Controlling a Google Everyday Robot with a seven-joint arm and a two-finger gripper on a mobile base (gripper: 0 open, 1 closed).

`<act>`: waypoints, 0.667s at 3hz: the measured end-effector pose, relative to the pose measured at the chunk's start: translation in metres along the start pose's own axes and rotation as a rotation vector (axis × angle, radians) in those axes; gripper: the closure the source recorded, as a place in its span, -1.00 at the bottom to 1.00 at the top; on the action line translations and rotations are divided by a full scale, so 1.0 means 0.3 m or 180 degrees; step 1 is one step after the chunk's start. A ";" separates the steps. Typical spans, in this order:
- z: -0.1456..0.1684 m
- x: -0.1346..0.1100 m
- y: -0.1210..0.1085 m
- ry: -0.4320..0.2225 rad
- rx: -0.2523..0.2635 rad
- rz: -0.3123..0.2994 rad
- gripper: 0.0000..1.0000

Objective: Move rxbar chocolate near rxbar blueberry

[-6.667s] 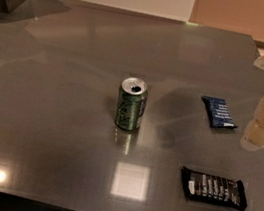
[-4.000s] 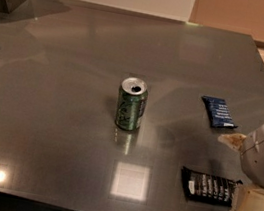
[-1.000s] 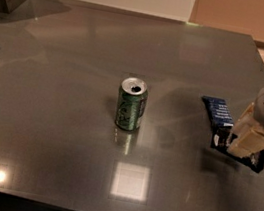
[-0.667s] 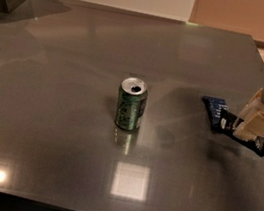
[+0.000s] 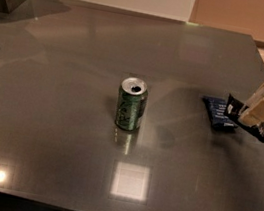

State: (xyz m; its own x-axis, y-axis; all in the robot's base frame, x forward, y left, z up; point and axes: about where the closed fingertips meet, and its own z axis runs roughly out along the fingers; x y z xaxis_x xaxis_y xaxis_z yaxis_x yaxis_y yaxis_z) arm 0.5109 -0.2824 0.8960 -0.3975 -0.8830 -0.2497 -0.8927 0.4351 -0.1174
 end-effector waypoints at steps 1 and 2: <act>0.006 0.003 -0.014 -0.0030 0.0131 -0.0007 -0.28; 0.009 0.000 -0.016 -0.0037 0.0144 -0.0011 -0.74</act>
Offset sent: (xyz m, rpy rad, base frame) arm 0.0036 -0.0024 -0.0011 -0.0076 -0.0378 -0.0071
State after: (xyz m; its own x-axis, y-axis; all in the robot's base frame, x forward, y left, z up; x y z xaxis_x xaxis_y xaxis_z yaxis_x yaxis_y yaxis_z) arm 0.5157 -0.2840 0.8941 -0.3918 -0.8824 -0.2603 -0.8834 0.4399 -0.1614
